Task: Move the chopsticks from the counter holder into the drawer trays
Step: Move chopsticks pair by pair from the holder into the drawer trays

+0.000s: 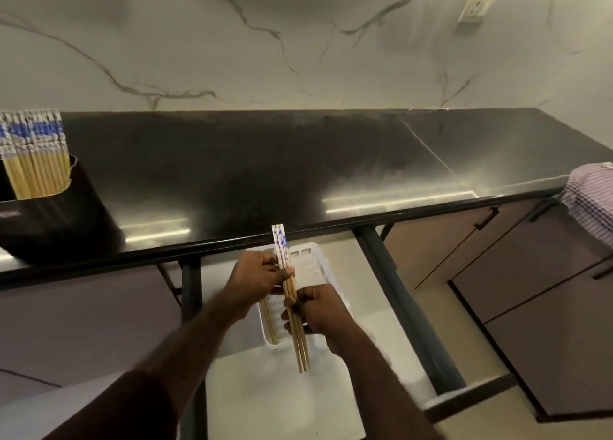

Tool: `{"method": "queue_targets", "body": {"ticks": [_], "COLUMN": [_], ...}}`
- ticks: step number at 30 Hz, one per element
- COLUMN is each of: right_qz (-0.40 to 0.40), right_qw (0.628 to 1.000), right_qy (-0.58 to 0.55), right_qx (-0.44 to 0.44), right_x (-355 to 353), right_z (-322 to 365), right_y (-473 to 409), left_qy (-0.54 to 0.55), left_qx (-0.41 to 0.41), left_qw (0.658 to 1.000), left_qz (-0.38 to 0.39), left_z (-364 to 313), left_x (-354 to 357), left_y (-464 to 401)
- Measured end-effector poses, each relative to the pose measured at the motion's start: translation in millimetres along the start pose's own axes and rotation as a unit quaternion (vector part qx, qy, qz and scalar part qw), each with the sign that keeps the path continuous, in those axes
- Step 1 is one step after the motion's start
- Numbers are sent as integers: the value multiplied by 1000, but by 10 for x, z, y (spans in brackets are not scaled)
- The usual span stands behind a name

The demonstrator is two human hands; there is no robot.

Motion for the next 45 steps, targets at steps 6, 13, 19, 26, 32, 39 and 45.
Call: {"method": "queue_targets", "body": {"ticks": [6,13,19,26,32,39,45], "right_qz": [27,45,17,-29,-21,-15,-19], "right_qw": [995,983,979,950,929,911,921], "right_qy": [30,65,134,293,367,413,386], "right_qx": [92,165,152,100,40,1,43], "right_x": [89,225,436,574,700,724,716], "right_z": [-301,-359,-521,-422,-533,-541,-560], "right_y": [-544,-1233,-1781,-1746,-1703,-1666,-1698], "left_qy": [-48,-261,-404,-395,-426,-418,-469], "left_qx": [-84,-36,-24,-123,-110,-123,-105], "left_qw": [995,964,914,910,897,899,877], "left_qz": [-8,-41,-18,-20,-37,-42,-22], "left_z": [551,927,1040,1190,1178,1039,1062], "left_x": [6,-29,-33,-16,1,66,27], "left_y": [-456,-920,-1150,-1271,-1374,-1358,-1293]}}
Point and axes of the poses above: each hand's wrist, its own y-axis away from the middle knuckle, its own x-axis out of the palm, z = x × y, the point moved 1 cm from there along -y, towards the middle knuckle, and after that the axes turned 5 degrees about y, right-handed, at the moved point
